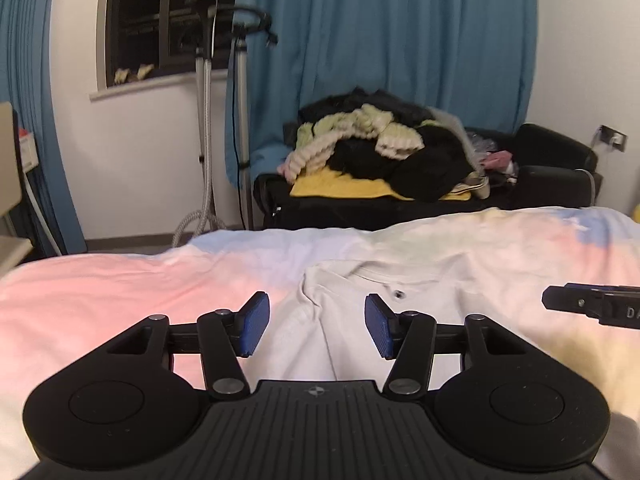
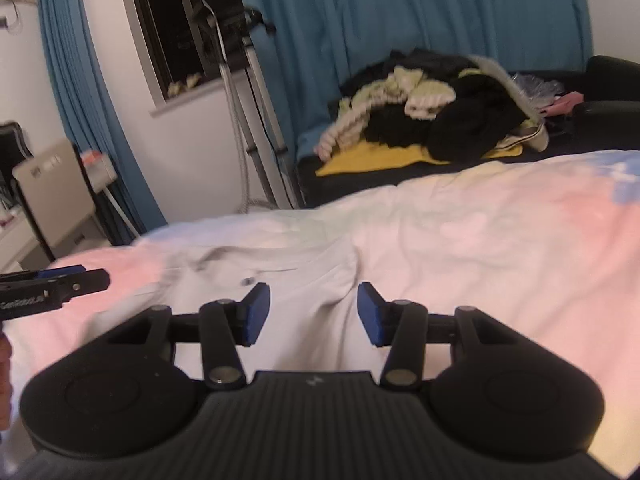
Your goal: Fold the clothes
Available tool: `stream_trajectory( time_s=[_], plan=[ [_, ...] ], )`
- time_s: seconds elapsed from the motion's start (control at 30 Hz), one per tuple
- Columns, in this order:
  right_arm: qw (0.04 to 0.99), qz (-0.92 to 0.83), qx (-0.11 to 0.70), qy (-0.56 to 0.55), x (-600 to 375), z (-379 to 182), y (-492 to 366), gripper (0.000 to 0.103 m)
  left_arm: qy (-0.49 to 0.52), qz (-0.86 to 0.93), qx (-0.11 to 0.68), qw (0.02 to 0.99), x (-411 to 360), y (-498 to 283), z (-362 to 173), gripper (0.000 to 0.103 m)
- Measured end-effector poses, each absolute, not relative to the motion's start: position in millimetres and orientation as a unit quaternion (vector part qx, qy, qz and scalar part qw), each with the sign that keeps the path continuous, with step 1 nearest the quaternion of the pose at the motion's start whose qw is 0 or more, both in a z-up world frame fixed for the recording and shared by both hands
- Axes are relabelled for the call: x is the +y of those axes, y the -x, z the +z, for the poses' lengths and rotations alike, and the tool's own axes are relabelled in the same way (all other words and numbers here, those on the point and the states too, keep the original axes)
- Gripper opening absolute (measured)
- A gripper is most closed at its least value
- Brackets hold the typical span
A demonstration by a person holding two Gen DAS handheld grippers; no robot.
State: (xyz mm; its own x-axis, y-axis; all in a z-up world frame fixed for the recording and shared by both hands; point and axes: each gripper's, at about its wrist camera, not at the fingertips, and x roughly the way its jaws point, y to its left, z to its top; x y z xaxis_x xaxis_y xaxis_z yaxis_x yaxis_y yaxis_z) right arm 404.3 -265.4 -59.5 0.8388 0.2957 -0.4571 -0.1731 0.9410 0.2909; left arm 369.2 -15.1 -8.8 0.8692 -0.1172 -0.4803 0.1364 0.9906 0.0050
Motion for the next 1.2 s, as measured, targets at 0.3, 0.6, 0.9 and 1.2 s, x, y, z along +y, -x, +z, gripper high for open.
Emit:
stream_trajectory(
  time_s=[0.3, 0.6, 0.9, 1.2],
  plan=[
    [0.960, 0.145, 0.205, -0.120, -252, -12, -217, 0.050, -0.003, -0.063, 0.204, 0.977, -23, -199, 28, 0.061],
    [0.961, 0.172, 0.189, -0.107, -245, -26, -100, 0.050, 0.006, -0.046, 0.186, 0.981, -35, -87, -2, 0.071],
    [0.962, 0.165, 0.187, -0.107, -237, -42, -101, 0.054, 0.022, -0.032, 0.193, 0.980, -28, -85, -23, 0.080],
    [0.956, 0.172, 0.208, -0.114, -232, -56, -120, 0.062, 0.040, -0.010, 0.212, 0.977, -12, -98, -36, 0.083]
  ],
)
